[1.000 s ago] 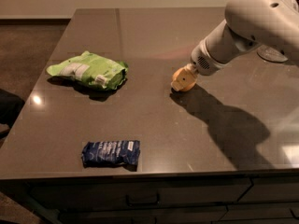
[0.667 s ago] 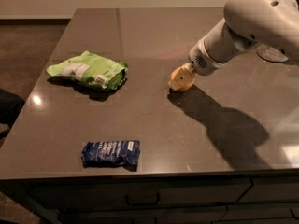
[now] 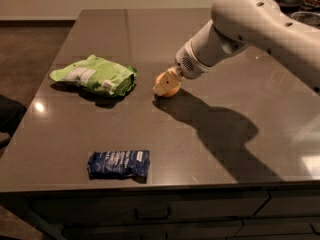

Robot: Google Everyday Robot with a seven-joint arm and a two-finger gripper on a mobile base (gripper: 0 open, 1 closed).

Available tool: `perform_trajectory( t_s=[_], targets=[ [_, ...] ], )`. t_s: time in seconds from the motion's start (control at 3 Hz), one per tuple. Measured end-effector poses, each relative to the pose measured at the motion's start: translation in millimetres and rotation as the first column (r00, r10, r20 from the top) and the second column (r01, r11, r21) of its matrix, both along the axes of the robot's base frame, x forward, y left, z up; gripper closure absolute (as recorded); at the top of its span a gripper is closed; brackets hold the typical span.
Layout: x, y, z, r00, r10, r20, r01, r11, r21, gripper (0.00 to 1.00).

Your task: Move orange near green rice chip bag

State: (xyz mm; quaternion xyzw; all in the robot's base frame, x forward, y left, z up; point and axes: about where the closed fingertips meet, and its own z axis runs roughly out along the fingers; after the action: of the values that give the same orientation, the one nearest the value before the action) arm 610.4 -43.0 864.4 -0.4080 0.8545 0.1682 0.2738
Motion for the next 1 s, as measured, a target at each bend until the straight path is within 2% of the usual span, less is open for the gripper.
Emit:
perform_trajectory(
  t_s=[0.33,0.67,1.0],
  targets=[
    [7.0,28.8,-5.1,0.9988,0.049,-0.001,-0.048,0.998,0.042,1.0],
    [9.3,45.9,-1.4,0.9965,0.082,0.018,-0.083,0.994,0.076,1.0],
    [10.7,55.0,-0.8,0.9946,0.096,0.039,-0.099,0.991,0.085,0.84]
  ],
)
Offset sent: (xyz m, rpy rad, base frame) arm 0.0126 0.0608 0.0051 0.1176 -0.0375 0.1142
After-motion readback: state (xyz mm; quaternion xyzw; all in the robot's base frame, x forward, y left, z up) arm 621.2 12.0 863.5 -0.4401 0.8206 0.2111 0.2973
